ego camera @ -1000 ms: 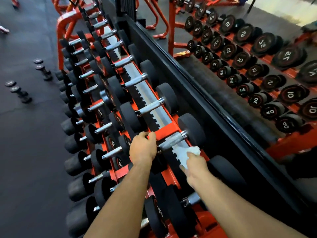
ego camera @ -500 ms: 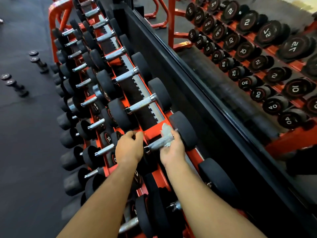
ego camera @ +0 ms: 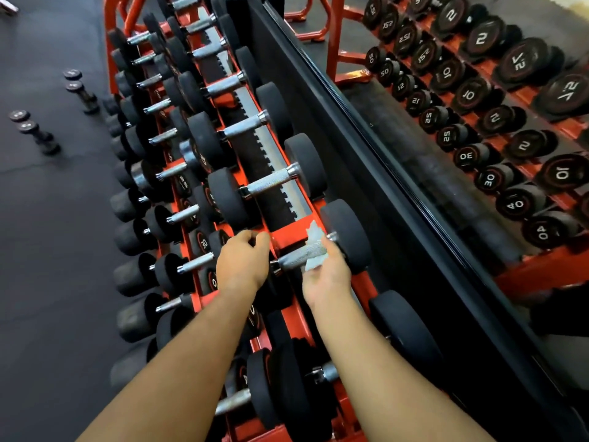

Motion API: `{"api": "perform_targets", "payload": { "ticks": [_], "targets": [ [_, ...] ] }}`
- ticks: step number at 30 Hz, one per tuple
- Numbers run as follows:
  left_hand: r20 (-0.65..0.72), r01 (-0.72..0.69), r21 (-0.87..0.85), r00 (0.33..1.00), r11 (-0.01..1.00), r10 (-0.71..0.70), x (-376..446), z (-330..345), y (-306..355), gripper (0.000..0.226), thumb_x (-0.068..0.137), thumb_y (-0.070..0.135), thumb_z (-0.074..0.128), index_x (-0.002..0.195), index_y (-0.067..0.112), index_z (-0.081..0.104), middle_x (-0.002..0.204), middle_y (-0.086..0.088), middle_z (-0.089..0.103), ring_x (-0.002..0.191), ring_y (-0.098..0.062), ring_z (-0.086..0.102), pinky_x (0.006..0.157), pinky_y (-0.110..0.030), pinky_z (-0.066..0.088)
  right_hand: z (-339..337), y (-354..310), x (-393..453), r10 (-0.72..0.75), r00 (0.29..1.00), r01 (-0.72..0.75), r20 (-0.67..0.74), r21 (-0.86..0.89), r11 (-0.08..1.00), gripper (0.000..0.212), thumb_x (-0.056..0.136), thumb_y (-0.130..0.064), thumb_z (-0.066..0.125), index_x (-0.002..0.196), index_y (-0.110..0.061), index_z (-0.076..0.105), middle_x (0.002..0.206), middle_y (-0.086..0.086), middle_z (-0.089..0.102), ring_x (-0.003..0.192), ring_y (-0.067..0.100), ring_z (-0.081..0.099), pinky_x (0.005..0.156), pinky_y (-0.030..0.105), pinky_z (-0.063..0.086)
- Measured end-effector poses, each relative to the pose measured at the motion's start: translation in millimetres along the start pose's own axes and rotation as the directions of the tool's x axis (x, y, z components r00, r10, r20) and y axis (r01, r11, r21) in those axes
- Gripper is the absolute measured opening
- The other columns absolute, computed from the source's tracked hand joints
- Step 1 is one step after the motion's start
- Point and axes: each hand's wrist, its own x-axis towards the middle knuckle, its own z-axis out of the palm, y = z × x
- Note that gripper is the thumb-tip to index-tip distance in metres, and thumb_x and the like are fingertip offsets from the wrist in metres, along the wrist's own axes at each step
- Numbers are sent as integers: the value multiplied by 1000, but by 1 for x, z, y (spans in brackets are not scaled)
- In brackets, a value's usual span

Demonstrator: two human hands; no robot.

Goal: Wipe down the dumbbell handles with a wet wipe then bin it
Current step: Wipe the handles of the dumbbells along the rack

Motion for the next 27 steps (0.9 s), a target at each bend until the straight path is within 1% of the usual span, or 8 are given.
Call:
{"api": "perform_targets", "payload": {
  "ticks": [2, 7, 9, 12, 16, 19, 22, 27],
  "targets": [
    [-1, -3, -2, 1000, 1000, 3, 1, 0, 1, 22, 93, 42, 48, 90, 30, 66, 79, 12, 62, 76, -12, 58, 65, -31, 41, -5, 1, -2, -5, 1000, 5, -20, -17, 1000, 28, 93, -12, 65, 120, -5, 66, 109, 9, 73, 88, 15, 74, 70, 26, 55],
    [-1, -9, -13, 1000, 1000, 9, -3, -2, 3, 22, 93, 41, 49, 87, 30, 66, 78, 11, 63, 78, -13, 60, 67, -31, 46, 20, -5, 1, 40, 998, -30, 57, -175, 984, 19, 96, -24, 62, 111, -15, 67, 102, -1, 68, 92, 11, 65, 69, 28, 50],
    [2, -6, -16, 1000, 1000, 6, -4, -2, 2, 22, 93, 42, 49, 88, 29, 67, 79, 10, 64, 79, -14, 61, 69, -32, 48, 20, -5, 4, 57, 996, -45, 64, -172, 984, 12, 96, -26, 60, 102, -19, 68, 92, -2, 73, 90, 12, 67, 69, 31, 51],
    [0, -3, -19, 1000, 1000, 4, -3, -2, 2, 20, 93, 41, 49, 86, 31, 65, 79, 11, 63, 78, -9, 59, 63, -29, 42, 5, -1, -6, 61, 997, -53, 56, -137, 989, 15, 96, -24, 64, 107, -15, 67, 88, 2, 77, 87, 15, 72, 71, 31, 54],
    [-1, 10, -15, 1000, 1000, -10, -1, -1, 2, 22, 93, 42, 49, 87, 30, 66, 80, 11, 63, 77, -10, 58, 65, -31, 41, 0, 4, -18, 49, 999, -49, -8, -132, 990, 34, 90, -34, 72, 117, -14, 68, 110, 9, 74, 91, 19, 74, 79, 35, 56],
    [-2, 8, -13, 1000, 1000, -8, -3, -1, 3, 25, 92, 43, 49, 90, 28, 68, 82, 9, 65, 78, -13, 60, 65, -31, 43, 18, 0, -14, 100, 992, -75, 75, -286, 955, 50, 96, -53, 55, 133, -20, 60, 138, 9, 60, 106, 19, 64, 93, 39, 45],
    [0, 11, -19, 1000, 1000, -11, -3, -1, 2, 25, 92, 42, 49, 88, 26, 68, 80, 7, 65, 77, -13, 60, 64, -31, 45, 27, -2, -12, 85, 996, -82, -2, -302, 950, 38, 95, -54, 58, 103, -19, 67, 110, 8, 70, 85, 17, 66, 85, 42, 51],
    [-4, 15, -23, 1000, 1000, -15, -1, 0, 0, 23, 93, 43, 49, 87, 30, 67, 80, 10, 64, 76, -7, 58, 62, -30, 42, 1, 12, -27, 30, 993, -55, -115, -220, 974, 36, 94, -46, 65, 106, -13, 67, 107, 12, 72, 96, 27, 71, 89, 42, 58]
  ]
}}
